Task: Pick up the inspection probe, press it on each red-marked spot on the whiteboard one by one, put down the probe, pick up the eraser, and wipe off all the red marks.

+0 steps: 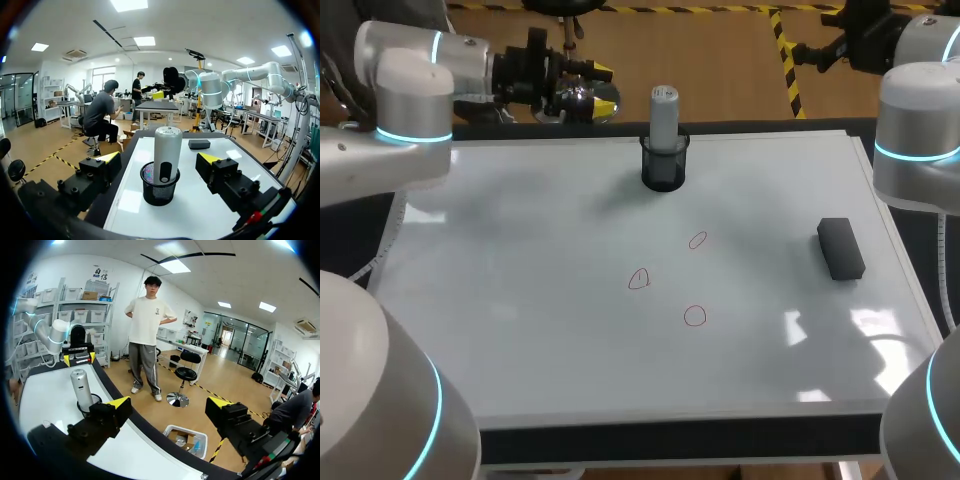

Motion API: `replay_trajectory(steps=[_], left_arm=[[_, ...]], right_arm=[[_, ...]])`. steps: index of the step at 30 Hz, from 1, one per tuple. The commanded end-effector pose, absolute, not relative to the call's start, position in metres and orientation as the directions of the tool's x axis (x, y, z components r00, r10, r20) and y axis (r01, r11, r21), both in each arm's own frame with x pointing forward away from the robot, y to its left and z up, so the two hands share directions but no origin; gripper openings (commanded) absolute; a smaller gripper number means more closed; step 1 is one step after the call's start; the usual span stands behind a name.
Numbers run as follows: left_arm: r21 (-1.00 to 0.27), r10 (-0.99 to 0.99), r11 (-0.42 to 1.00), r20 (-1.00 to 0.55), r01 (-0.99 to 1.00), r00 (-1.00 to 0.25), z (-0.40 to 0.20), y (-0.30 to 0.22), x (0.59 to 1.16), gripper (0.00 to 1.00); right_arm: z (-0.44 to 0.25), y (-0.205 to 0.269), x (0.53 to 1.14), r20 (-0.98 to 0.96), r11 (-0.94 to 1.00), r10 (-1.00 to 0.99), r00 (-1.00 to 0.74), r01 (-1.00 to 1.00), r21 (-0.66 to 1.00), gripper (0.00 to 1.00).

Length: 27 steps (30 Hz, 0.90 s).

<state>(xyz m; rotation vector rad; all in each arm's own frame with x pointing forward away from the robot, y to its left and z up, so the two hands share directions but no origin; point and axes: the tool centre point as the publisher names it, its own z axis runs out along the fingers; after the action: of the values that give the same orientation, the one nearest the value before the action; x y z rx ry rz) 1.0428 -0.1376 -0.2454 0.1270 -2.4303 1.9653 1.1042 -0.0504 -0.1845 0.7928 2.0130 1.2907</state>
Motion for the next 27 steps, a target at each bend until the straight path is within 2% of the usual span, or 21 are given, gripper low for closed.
replay_trajectory(steps=[1,27], left_arm=[[-0.976,-0.061,0.206,0.056,-0.068,-0.997,-0.25,-0.147,1.041,1.0],[-0.964,0.057,0.262,0.066,-0.049,-0.996,-0.29,-0.19,1.049,1.0]], right_arm=[[-0.184,-0.05,1.104,-0.174,0.345,0.754,-0.633,0.157,0.925,1.0],[-0.184,-0.05,1.104,-0.174,0.345,0.754,-0.633,0.157,0.925,1.0]])
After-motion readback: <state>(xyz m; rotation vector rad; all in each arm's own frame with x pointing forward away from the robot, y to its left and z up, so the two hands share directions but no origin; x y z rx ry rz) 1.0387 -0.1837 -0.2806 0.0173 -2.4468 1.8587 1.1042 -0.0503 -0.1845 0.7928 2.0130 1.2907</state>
